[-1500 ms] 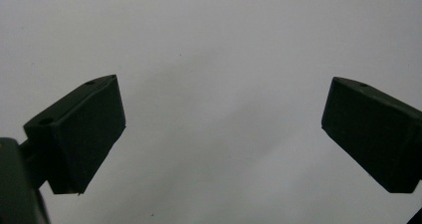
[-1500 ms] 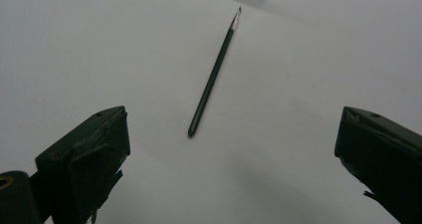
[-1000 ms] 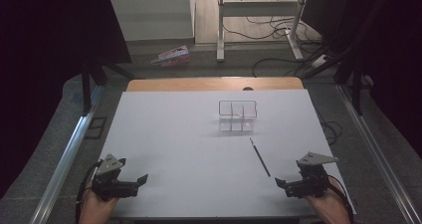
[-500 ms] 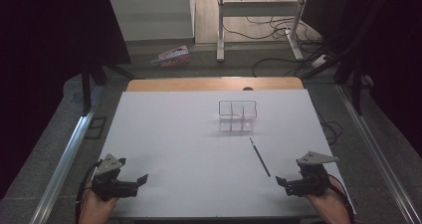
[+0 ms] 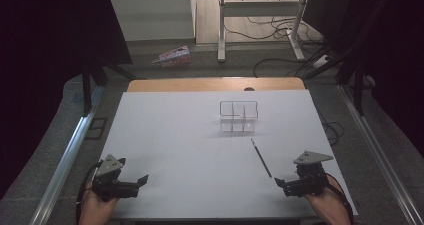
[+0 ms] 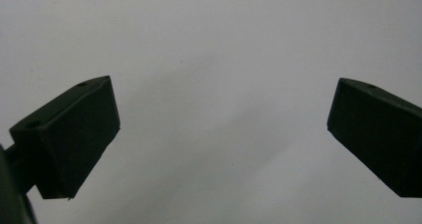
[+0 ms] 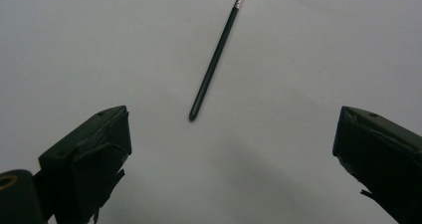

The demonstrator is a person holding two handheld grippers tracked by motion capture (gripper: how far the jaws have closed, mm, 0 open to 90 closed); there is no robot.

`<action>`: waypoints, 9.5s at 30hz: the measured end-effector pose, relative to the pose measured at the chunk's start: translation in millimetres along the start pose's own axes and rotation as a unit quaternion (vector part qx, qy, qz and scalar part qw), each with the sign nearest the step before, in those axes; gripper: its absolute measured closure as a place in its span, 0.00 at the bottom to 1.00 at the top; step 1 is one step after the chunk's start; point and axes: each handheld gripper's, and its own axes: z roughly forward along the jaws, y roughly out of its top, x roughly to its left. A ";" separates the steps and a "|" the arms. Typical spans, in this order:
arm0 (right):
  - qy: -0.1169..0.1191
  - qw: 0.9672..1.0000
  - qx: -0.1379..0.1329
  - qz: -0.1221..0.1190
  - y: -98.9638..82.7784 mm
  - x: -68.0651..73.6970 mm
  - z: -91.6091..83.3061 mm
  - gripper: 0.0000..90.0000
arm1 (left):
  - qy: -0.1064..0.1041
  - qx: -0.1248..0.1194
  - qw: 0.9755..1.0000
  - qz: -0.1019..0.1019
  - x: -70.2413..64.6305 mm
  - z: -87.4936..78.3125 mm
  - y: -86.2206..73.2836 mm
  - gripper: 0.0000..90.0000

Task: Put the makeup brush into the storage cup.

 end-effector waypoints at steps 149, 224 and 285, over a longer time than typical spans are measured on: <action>0.003 0.980 0.200 0.003 116.5 -15.7 128.3 0.91 | -0.003 0.033 0.999 -0.004 0.0 5.7 -1.9 0.01; 0.043 0.999 -0.007 0.002 110.9 -1.4 39.0 0.94 | -0.001 0.026 1.000 -0.004 -0.5 3.8 -1.6 0.01; 0.054 0.989 -0.137 -0.003 173.9 1.9 36.3 0.94 | -0.006 0.020 1.000 0.002 -1.5 3.6 -1.0 0.01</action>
